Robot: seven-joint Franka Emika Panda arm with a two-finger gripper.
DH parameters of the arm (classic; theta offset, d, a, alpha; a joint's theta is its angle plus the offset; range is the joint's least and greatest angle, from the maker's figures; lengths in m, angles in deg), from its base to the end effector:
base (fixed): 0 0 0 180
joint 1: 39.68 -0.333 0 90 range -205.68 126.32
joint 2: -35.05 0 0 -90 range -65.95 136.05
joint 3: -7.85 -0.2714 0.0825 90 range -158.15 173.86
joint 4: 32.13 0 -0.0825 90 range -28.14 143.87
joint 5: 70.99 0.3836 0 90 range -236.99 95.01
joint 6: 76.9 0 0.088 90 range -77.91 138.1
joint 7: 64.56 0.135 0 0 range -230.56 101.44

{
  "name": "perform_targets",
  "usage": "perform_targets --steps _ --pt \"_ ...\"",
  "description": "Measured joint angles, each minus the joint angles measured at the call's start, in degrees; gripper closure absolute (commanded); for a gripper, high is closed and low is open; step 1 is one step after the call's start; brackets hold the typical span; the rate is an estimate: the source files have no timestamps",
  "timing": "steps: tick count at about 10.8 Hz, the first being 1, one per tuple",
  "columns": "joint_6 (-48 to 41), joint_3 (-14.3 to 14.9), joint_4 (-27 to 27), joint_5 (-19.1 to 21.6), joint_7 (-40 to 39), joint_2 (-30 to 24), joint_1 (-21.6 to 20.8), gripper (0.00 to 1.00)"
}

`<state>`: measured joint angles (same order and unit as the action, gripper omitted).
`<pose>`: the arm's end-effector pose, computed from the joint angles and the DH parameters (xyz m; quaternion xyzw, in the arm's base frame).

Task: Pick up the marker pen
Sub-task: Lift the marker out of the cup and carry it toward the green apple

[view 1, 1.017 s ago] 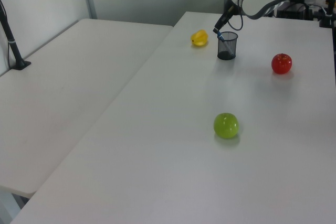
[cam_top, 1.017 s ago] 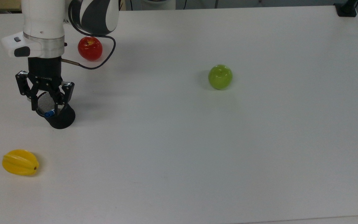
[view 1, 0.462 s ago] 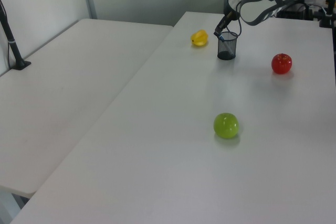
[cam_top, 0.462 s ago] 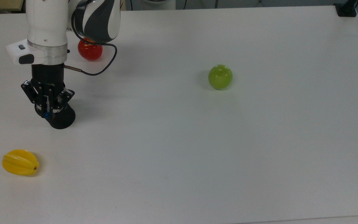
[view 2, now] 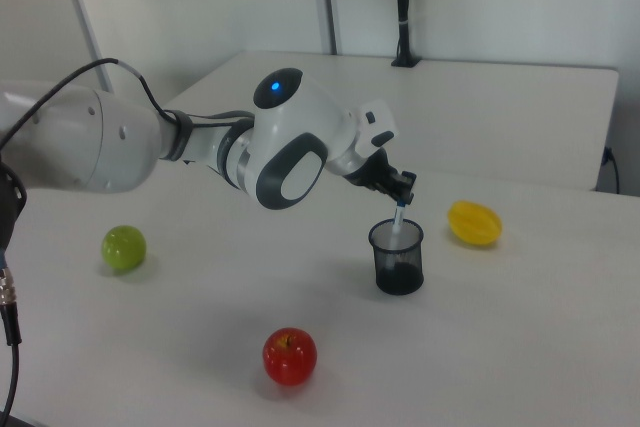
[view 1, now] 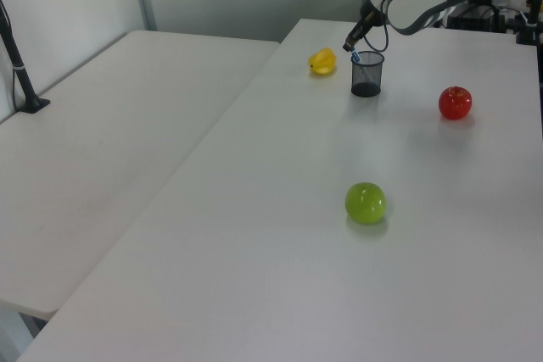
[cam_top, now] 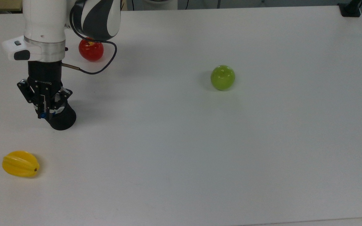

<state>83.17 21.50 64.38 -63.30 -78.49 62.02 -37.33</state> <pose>0.6891 -0.1826 0.3471 0.9462 -0.0405 0.3089 0.0877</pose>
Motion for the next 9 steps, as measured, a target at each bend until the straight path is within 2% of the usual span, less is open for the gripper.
perform_targets --steps 4,7,9 --pt "-0.69 0.17 -0.33 0.02 2.01 -7.58 0.90 1.00" --pt "-11.71 0.22 -0.32 0.02 2.02 -14.88 1.39 1.00" --pt "-21.16 -0.52 -0.18 0.02 2.02 -17.52 0.93 1.00"
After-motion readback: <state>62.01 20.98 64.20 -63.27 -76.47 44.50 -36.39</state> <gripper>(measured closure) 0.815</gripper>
